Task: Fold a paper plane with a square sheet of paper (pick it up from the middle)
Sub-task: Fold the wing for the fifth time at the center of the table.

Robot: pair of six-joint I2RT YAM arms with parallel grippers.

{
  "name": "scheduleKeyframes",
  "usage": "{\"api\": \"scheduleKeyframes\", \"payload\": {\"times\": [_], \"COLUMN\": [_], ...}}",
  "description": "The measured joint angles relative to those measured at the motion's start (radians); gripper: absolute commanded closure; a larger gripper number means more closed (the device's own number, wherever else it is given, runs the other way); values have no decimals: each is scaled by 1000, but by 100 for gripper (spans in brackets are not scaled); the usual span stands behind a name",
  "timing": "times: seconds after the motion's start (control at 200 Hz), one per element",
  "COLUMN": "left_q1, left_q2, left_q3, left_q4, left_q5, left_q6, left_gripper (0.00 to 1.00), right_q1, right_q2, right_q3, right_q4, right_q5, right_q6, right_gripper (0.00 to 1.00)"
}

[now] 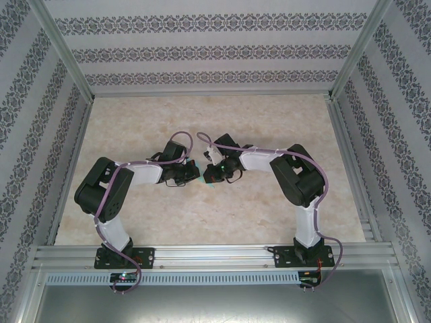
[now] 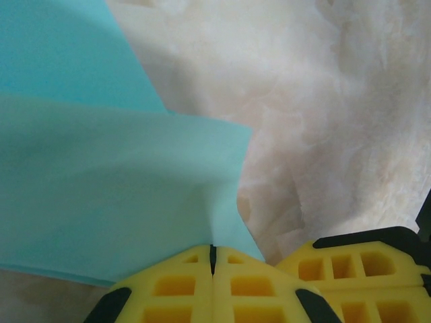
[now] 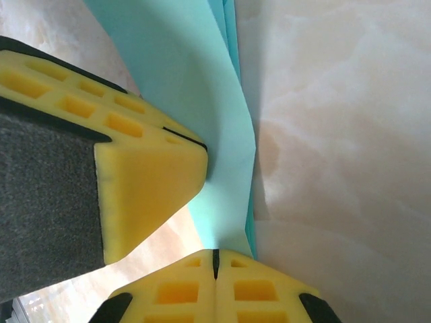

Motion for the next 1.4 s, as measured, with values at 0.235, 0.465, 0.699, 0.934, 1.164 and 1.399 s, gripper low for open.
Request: {"api": "scheduleKeyframes", "payload": {"times": [0.235, 0.465, 0.699, 0.934, 1.164, 1.399], "left_q1": [1, 8, 44, 93, 113, 122], "left_q2": [-26, -38, -37, -10, 6, 6], "left_q3": [14, 43, 42, 24, 14, -8], "left_q4": [1, 2, 4, 19, 20, 54], "left_q5": [-1, -50, -87, -103, -104, -98], "left_q6": [61, 82, 77, 71, 72, 71], "left_gripper": [80, 80, 81, 83, 84, 85], "right_q1": [0, 0, 0, 0, 0, 0], "right_q2": [0, 0, 0, 0, 2, 2], "right_q3": [-4, -4, -4, -4, -4, -4], "right_q4": [5, 5, 5, 4, 5, 4], "right_q5": [0, 0, 0, 0, 0, 1], "right_q6": [0, 0, 0, 0, 0, 0], "right_gripper": [96, 96, 96, 96, 96, 96]}}
